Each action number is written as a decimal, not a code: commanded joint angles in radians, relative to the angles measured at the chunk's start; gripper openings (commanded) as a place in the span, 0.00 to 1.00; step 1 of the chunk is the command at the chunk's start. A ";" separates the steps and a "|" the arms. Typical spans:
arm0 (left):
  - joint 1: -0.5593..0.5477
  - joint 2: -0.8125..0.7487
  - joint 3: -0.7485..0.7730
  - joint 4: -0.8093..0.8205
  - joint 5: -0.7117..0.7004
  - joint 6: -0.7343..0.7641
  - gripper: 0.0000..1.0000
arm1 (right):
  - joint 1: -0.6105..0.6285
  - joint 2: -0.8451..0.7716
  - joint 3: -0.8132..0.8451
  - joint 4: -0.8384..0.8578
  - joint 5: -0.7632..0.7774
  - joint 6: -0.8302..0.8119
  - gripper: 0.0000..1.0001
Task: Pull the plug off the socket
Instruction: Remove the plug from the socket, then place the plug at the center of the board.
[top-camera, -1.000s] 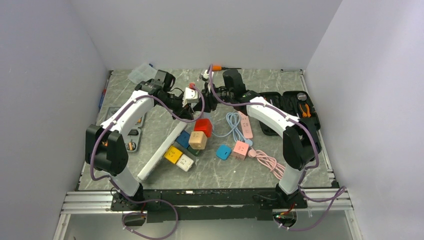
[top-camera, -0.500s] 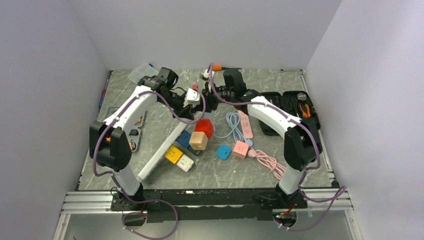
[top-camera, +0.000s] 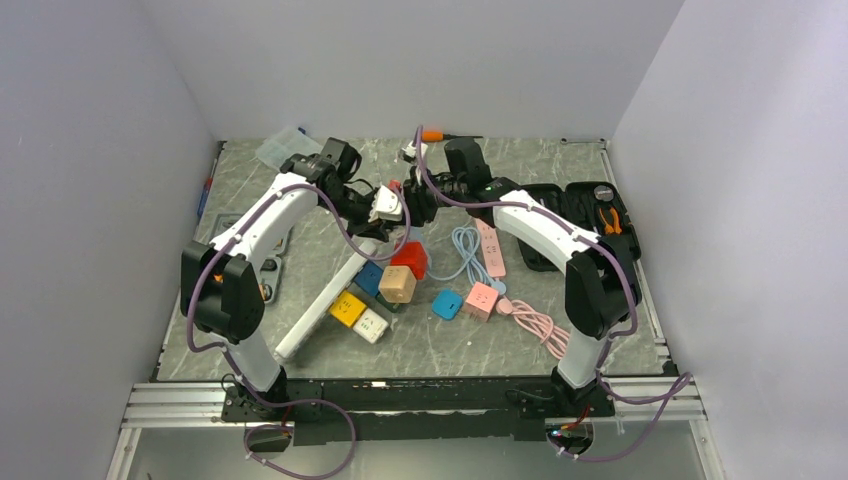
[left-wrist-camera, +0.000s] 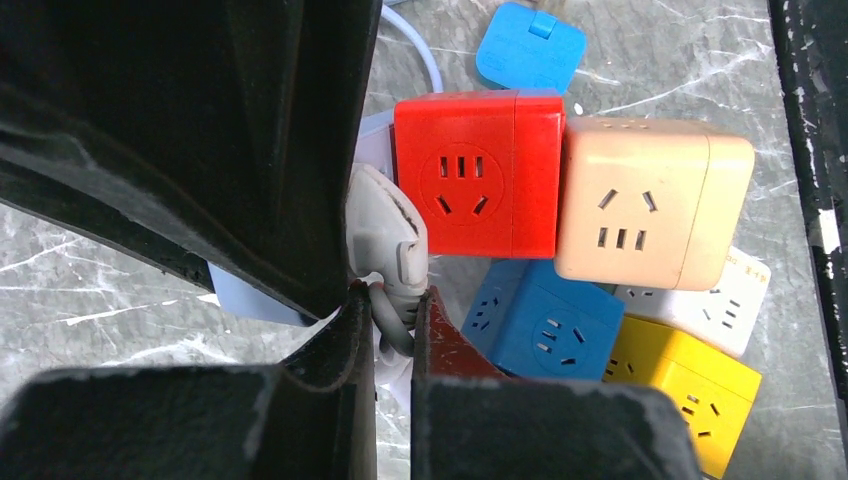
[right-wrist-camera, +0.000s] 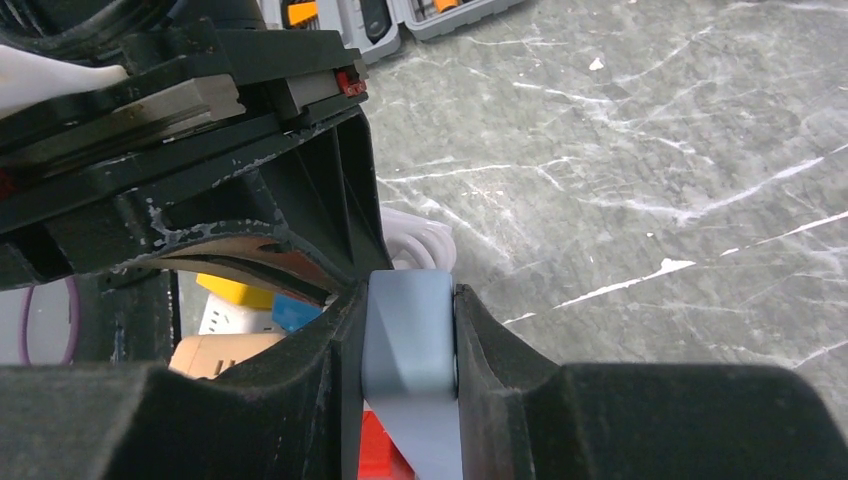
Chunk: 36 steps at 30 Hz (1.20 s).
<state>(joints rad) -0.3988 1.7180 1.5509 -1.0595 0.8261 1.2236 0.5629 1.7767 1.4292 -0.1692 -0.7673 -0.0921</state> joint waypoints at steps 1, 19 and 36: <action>-0.058 -0.081 -0.014 -0.191 0.191 0.048 0.00 | -0.061 0.000 0.041 0.202 0.236 -0.060 0.00; -0.051 -0.107 -0.014 -0.153 0.187 0.022 0.00 | -0.127 0.053 0.054 0.250 0.152 0.001 0.00; 0.176 0.025 -0.025 0.388 -0.120 -0.278 0.00 | -0.142 -0.051 -0.109 0.295 0.138 0.075 0.00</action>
<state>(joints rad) -0.2119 1.7626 1.5394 -0.9257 0.7601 1.0286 0.4316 1.7878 1.3361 0.0948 -0.5865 -0.0887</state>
